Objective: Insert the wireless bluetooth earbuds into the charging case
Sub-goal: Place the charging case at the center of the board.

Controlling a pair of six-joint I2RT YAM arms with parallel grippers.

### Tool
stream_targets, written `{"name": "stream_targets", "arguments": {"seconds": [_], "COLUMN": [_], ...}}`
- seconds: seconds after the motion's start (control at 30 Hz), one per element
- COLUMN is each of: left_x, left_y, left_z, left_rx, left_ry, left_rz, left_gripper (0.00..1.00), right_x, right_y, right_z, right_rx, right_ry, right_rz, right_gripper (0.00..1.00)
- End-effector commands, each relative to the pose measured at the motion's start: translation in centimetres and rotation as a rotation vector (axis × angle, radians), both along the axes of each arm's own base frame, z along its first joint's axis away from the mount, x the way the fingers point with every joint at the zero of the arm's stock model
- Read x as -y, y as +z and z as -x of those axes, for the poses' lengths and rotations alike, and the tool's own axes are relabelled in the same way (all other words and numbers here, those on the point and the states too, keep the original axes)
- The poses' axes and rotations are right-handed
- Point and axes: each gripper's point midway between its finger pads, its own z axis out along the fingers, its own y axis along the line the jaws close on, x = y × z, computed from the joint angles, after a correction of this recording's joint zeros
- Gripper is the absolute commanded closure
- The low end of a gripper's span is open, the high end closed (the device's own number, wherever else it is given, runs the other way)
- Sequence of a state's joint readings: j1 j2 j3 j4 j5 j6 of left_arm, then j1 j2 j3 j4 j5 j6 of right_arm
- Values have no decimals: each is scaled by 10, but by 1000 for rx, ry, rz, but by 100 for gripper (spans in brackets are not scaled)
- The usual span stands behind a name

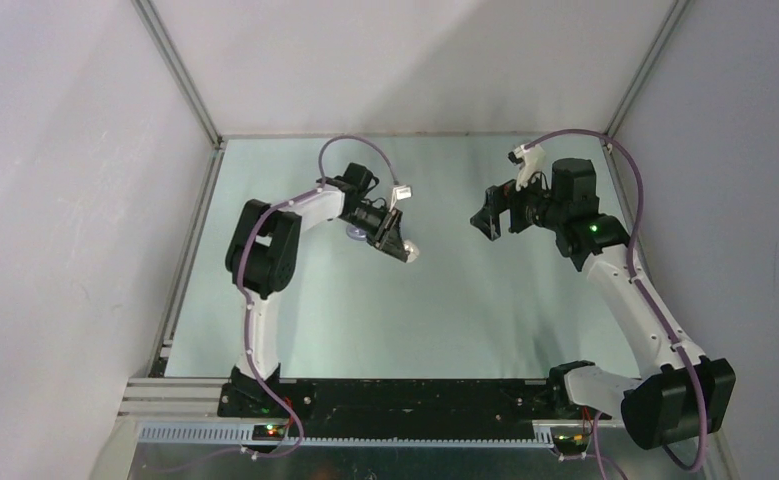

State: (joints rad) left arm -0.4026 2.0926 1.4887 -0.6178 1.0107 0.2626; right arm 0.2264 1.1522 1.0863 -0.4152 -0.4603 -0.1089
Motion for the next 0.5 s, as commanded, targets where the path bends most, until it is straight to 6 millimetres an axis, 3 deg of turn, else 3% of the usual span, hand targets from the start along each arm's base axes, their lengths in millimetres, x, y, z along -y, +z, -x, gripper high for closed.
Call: {"name": "stream_targets", "arguments": {"seconds": [0.0,0.13,0.2,0.3,0.43,0.47], "left_x": [-8,-13,-15,-17,-20,-20], "left_y": [-23,-43,-43,-34,-6,9], "left_z": [6,14,14,12,4,-2], "left_rx": [-61,-77,-66,-34,37,74], "left_ry": [4,-9,-7,0,31,45], "left_rz": [-133,-212,-230,-238,-230,-222], "left_gripper": [90,89,81,61,39,14], "right_x": [1,2,4,7,12,17], "right_y": [1,1,-1,-6,-9,-7], "right_z": [1,2,2,3,7,4], "right_rx": [-22,-8,-8,-18,-34,-32], "right_ry": [-2,11,9,6,7,-25], "right_rz": [-6,16,29,52,95,107], "right_gripper": [1,1,1,1,1,1]}}
